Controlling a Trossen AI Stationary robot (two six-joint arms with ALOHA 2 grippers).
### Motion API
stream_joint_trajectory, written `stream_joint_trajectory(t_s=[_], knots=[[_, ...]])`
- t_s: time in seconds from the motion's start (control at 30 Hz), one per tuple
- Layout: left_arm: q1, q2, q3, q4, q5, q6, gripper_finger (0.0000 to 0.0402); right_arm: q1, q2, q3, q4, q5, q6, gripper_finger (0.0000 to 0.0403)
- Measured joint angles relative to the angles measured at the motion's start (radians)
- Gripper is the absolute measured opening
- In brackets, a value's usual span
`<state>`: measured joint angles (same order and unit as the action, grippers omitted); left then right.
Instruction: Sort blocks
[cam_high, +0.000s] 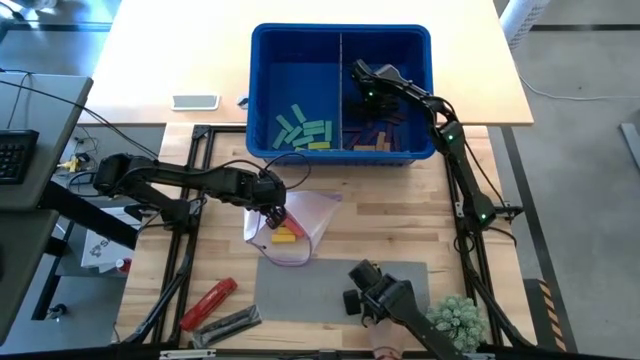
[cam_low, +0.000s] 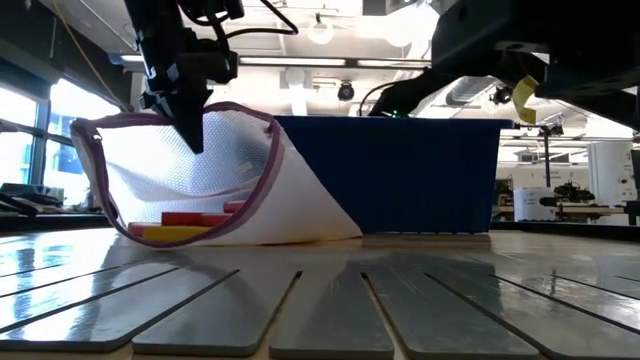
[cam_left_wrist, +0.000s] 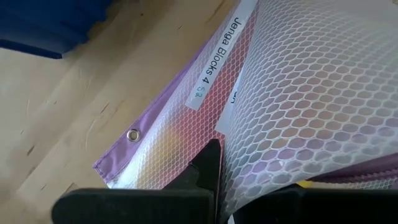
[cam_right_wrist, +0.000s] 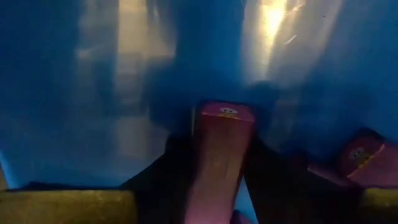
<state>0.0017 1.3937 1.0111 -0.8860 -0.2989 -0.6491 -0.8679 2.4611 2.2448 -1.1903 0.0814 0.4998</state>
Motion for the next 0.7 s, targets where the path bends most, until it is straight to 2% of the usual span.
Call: stream_joint_trajectory(t_s=[0.4, 0.53, 0.63, 0.7], knots=[[0.000, 0.000, 0.000, 0.001, -0.012, 0.032, 0.0000, 0.007, 0.000, 0.000, -0.005, -0.011, 0.016, 0.0111], [0.000, 0.000, 0.000, 0.001, -0.012, 0.032, 0.0000, 0.008, -0.004, 0.045, -0.040, -0.019, -0.030, 0.0110], [0.000, 0.000, 0.000, 0.001, -0.020, 0.030, 0.0000, 0.011, -0.040, 0.106, -0.057, 0.000, -0.071, 0.0110], [0.000, 0.000, 0.000, 0.001, -0.025, 0.033, 0.0000, 0.004, -0.114, 0.086, -0.018, -0.003, -0.079, 0.0109]])
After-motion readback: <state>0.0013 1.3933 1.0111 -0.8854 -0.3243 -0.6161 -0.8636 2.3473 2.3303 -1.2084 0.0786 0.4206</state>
